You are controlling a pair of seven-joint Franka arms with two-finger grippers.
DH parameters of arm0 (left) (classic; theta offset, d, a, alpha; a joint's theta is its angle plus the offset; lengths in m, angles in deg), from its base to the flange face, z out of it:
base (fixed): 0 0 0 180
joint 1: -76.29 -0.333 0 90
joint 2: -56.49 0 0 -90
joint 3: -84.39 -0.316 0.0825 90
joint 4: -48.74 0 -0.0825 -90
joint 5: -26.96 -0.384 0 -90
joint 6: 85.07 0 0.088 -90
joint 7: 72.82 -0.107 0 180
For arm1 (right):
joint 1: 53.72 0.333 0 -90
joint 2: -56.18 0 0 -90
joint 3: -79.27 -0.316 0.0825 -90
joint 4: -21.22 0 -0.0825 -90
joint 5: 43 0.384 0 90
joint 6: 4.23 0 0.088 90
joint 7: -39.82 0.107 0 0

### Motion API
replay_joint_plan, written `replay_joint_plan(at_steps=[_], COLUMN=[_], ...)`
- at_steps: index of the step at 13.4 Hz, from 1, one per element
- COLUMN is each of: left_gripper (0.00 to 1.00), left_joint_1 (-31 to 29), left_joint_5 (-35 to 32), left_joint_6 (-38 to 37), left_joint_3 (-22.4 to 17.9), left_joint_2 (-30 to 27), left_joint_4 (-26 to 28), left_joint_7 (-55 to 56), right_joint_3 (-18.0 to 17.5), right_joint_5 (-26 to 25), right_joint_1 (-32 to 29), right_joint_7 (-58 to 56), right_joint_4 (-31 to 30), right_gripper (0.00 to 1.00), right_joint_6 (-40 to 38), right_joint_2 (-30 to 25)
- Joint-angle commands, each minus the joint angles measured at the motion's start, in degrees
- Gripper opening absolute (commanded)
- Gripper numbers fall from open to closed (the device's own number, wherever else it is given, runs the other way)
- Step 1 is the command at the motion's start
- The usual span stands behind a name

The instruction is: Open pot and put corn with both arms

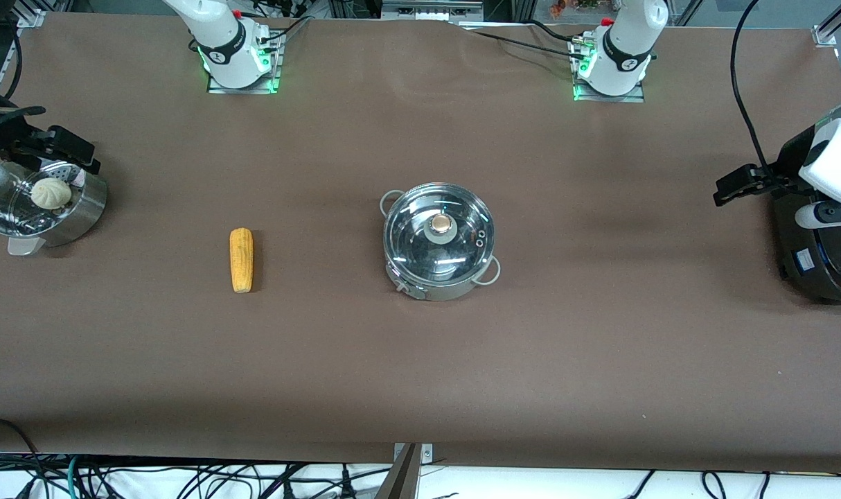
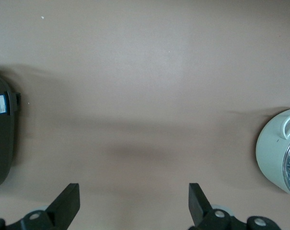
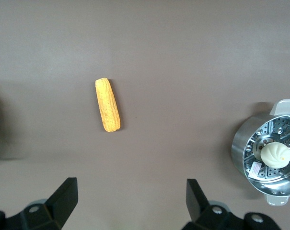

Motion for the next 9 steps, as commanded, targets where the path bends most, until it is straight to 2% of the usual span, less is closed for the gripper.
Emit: replay_joint_plan(at_steps=[1,6,9], left_gripper=[1.0,1.0,1.0], left_joint_1=[-0.5,-0.5,-0.3], left_joint_5=[-0.6,-0.5,-0.5], left_joint_6=[-0.4,-0.4,-0.4], left_joint_3=[0.5,0.5,0.5], left_joint_2=[-1.0,-0.9,-0.5], left_joint_4=[0.5,0.4,-0.3], left_joint_7=[-0.4,-0.4,-0.5], right_joint_3=[-1.4,-1.4,-1.4], right_joint_5=[-0.6,-0.8,0.0], right_joint_1=[-1.1,0.1,0.1], right_joint_7=[-0.8,-0.8,-0.9], right_joint_4=[-1.0,-0.2,-0.1], right_gripper=[1.0,1.0,1.0], right_joint_6=[1.0,0.8,-5.0], right_joint_2=[-0.5,-0.1,0.3])
